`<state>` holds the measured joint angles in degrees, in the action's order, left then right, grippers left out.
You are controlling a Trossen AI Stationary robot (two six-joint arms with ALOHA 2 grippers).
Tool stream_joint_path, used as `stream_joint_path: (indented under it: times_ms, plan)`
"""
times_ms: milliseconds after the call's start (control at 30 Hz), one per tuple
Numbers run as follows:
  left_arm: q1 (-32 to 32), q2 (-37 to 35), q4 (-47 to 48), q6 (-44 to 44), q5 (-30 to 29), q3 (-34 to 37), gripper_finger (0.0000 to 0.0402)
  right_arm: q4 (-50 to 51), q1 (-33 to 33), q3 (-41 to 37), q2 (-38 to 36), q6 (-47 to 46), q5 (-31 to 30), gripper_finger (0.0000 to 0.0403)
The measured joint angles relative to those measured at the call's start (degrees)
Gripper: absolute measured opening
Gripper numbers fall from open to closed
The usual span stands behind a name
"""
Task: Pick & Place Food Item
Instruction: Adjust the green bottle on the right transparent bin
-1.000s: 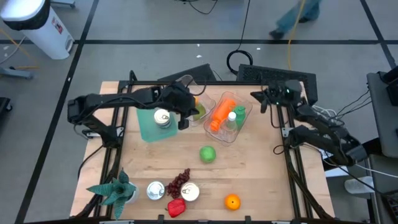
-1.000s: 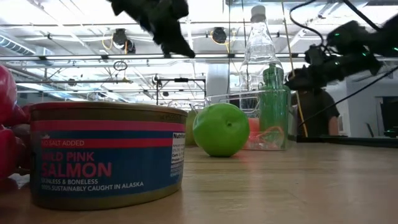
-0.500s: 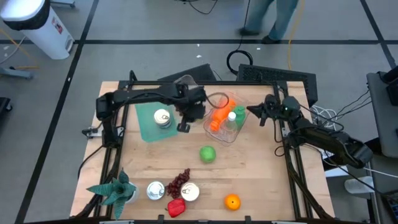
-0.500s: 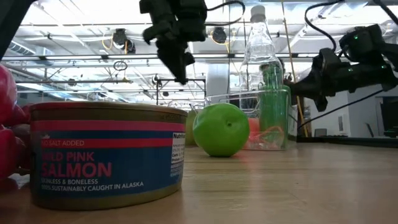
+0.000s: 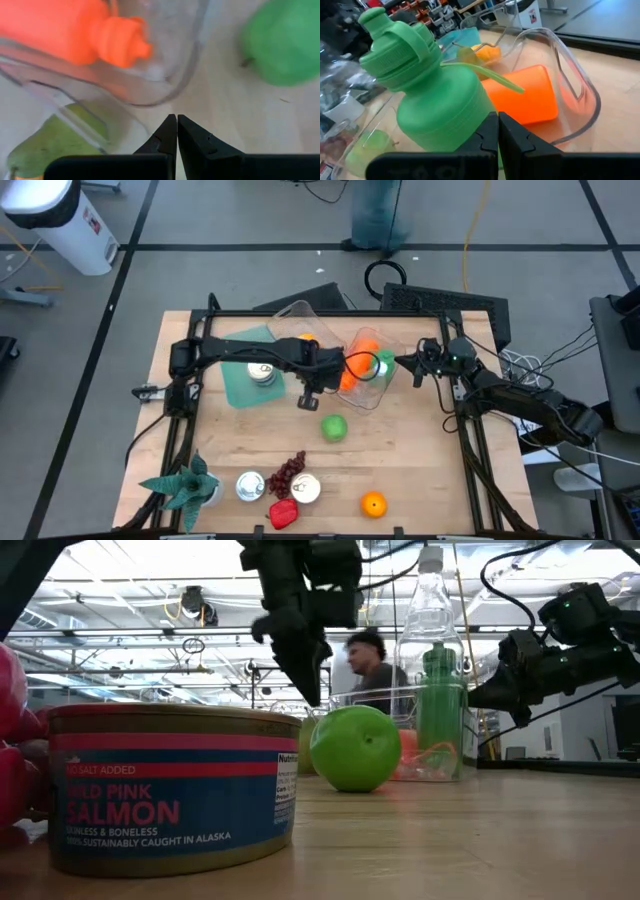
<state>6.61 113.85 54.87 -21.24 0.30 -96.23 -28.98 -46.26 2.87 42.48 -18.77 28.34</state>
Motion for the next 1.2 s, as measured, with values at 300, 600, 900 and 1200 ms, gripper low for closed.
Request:
stream_joint_path:
  times_ms: [300,600,900,1200]
  plan:
    - [1.9,0.2,-2.4,3.4,-2.2,0.0,0.0024,1.4,0.0,0.1,0.0,1.9,0.0,0.0]
    - [1.3,0.2,-2.5,1.2,-0.3,0.0,0.0024,1.4,3.1,1.8,0.0,4.8,-0.1,0.0]
    - [-0.4,0.2,-3.5,0.6,-0.3,0.0,0.0024,1.4,5.5,2.1,0.0,4.8,-4.5,0.0]
    - [0.9,0.2,-4.9,3.1,-0.2,0.0,0.0024,1.4,5.5,2.2,0.0,3.0,-4.5,0.0]
